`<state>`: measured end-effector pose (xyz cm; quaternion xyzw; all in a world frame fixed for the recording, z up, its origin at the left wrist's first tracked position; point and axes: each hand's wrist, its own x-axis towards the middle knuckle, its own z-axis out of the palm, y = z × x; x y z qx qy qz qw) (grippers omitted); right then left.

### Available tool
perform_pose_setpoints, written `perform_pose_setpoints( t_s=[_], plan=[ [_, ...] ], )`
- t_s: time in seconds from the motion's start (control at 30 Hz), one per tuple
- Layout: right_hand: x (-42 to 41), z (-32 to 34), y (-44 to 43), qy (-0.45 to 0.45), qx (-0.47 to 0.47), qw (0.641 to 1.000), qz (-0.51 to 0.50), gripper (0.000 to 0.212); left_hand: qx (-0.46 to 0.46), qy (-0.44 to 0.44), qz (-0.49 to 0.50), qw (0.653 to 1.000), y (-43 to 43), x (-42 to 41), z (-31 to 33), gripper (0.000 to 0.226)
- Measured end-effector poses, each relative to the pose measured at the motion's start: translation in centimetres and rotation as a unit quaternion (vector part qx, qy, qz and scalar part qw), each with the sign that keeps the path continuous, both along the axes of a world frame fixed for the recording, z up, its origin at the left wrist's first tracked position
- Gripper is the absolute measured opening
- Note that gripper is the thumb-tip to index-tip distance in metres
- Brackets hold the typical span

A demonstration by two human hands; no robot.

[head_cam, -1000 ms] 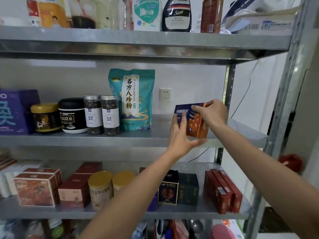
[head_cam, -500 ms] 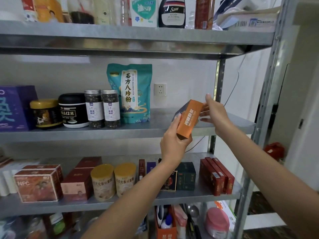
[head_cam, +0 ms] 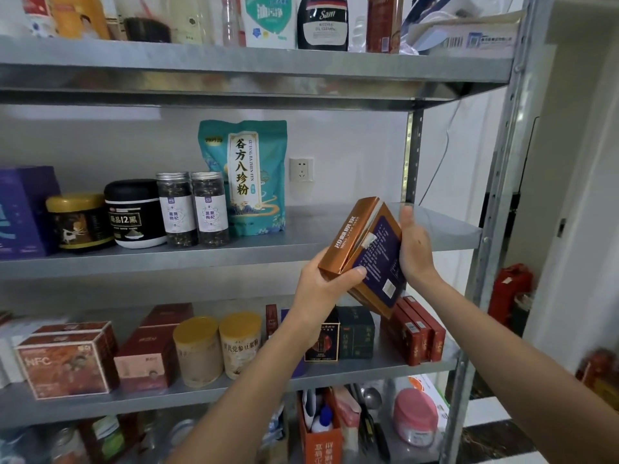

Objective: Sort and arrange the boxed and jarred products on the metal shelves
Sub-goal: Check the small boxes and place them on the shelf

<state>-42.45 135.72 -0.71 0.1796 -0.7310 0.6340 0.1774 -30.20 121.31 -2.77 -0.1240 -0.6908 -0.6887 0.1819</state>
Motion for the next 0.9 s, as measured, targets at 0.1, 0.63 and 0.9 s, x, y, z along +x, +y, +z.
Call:
perform_pose_setpoints(
  t_s=[0.1,0.63,0.9],
  plan=[
    [0.2,-0.7,0.2,0.0,0.007,0.999,-0.038,0.069,-0.009,0.025,0.022,0.999,-0.4,0.4,-0.2,0.067],
    [1.9,-1.5,1.2,0.097,0.182,0.949,-0.237,0.07,-0.021,0.065,0.1,0.993,-0.3,-0.4,-0.7,0.049],
    [1.7,-2.4,2.6,0.121,0.096,0.971,-0.185,0.073,-0.138,0.153,0.184,0.961,1.3,-0.5,-1.1,0.054]
  ],
)
